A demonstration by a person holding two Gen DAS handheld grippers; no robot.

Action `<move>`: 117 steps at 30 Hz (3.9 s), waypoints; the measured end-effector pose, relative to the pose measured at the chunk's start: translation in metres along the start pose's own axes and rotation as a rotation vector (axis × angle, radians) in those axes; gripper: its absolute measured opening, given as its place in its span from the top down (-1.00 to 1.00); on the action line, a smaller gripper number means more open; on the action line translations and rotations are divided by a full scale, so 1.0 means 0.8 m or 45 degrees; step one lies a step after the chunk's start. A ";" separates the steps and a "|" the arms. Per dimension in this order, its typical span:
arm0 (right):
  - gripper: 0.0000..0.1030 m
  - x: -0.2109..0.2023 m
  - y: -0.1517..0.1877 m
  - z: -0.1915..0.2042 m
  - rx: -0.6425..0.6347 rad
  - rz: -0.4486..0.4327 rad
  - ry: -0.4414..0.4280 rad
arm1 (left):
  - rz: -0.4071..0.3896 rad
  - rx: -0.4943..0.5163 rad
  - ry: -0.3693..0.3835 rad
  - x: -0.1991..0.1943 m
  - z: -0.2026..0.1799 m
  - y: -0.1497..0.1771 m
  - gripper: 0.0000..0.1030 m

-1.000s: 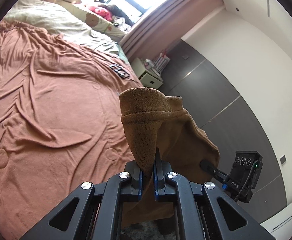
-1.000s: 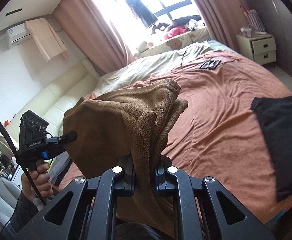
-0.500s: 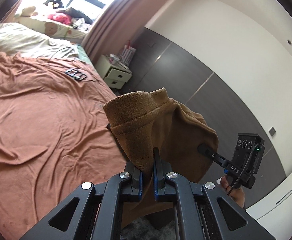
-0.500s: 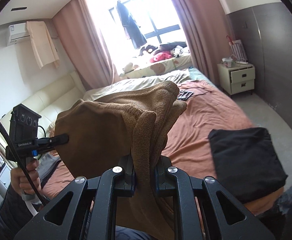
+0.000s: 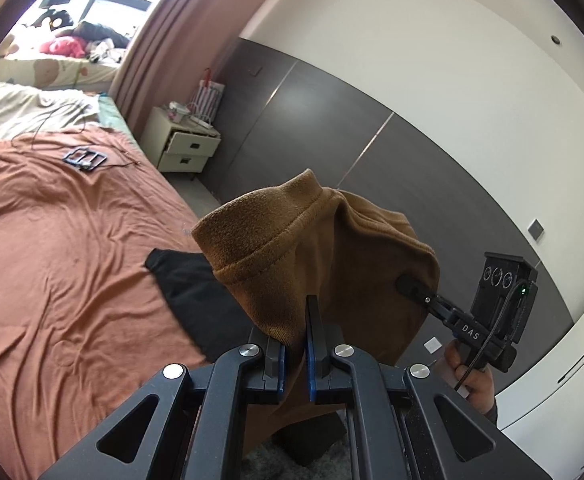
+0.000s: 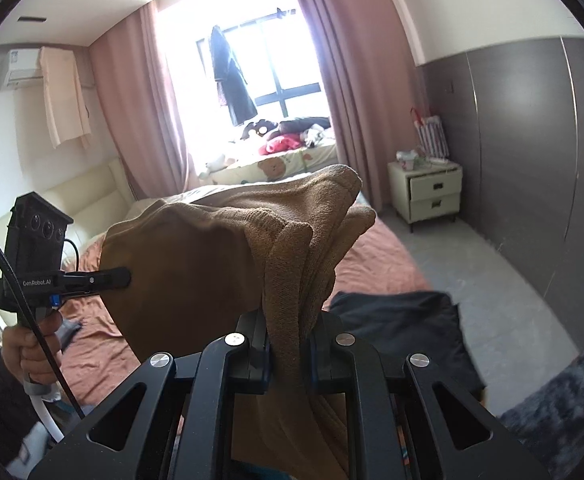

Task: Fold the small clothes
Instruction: 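Lift the folded bundle with both tools and carry it toward the bed's end, then lower the bundle onto the bed beside the black garment with both tools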

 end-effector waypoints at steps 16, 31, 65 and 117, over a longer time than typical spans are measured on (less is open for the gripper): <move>0.81 -0.003 0.017 0.010 -0.054 -0.041 0.185 | 0.105 0.075 0.129 0.115 -0.053 -0.018 0.85; 0.81 0.082 0.042 0.023 0.061 0.037 0.282 | 0.244 0.101 0.118 0.226 -0.003 -0.018 0.85; 0.66 0.220 0.051 -0.089 0.384 0.455 0.518 | 0.556 0.126 -0.297 0.486 0.237 0.012 0.81; 0.74 0.101 0.028 -0.069 0.285 0.582 0.474 | 0.460 0.299 -0.199 0.513 0.229 0.005 0.81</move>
Point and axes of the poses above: each gripper's, at about its wrist camera, not at the fingertips, and x roughly the way its jaws point, z to its left, y to its underside, the point moved 6 cm from there along x, roughly the way its jaws point, and after that the axes turned 10 degrees about -y, right-handed, at the moved point
